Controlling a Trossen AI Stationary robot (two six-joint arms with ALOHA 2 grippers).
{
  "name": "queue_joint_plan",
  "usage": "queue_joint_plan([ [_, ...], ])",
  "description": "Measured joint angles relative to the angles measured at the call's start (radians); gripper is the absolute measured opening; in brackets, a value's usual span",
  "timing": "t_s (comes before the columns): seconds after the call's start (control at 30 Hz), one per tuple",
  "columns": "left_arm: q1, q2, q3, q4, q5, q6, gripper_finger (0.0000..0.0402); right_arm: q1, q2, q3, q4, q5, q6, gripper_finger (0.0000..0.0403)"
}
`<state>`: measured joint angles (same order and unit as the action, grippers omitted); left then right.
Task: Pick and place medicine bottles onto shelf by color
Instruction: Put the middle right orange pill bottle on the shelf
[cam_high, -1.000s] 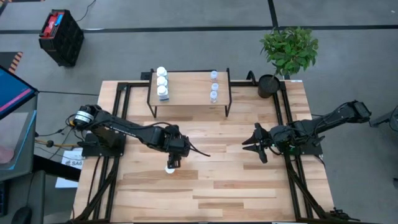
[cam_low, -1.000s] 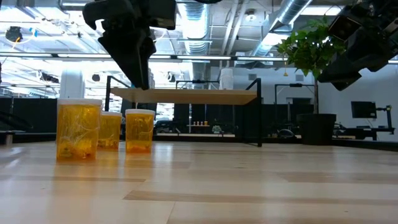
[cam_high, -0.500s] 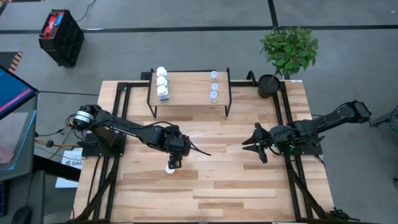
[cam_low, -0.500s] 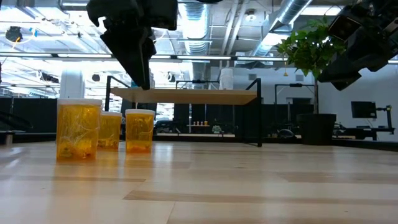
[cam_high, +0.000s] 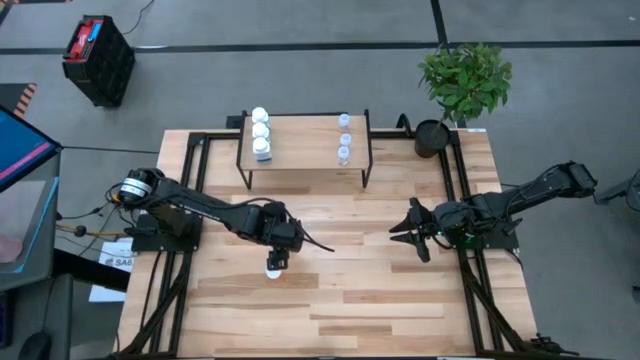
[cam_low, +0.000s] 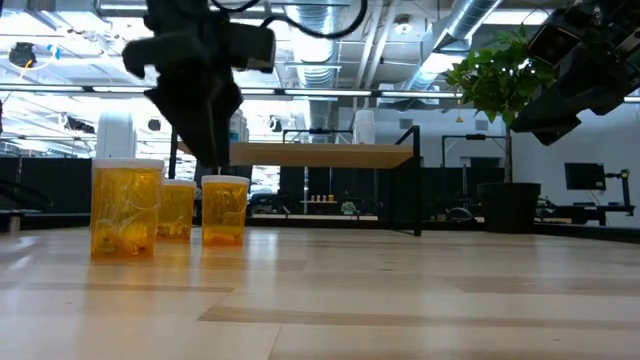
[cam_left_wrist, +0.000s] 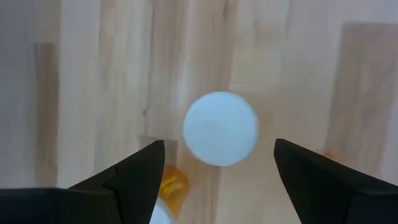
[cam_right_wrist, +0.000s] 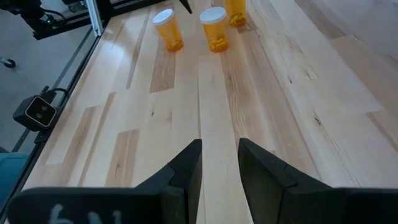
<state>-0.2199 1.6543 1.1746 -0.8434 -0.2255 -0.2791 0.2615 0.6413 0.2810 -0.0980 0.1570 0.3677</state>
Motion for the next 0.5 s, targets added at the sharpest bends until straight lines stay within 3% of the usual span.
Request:
queue_joint_plan([
  [0.5, 0.006, 0.000, -0.068, 0.150, -0.001, 0.052, 0.0290, 0.000, 0.000, 0.000, -0.003, 0.000, -0.001, 0.0127],
])
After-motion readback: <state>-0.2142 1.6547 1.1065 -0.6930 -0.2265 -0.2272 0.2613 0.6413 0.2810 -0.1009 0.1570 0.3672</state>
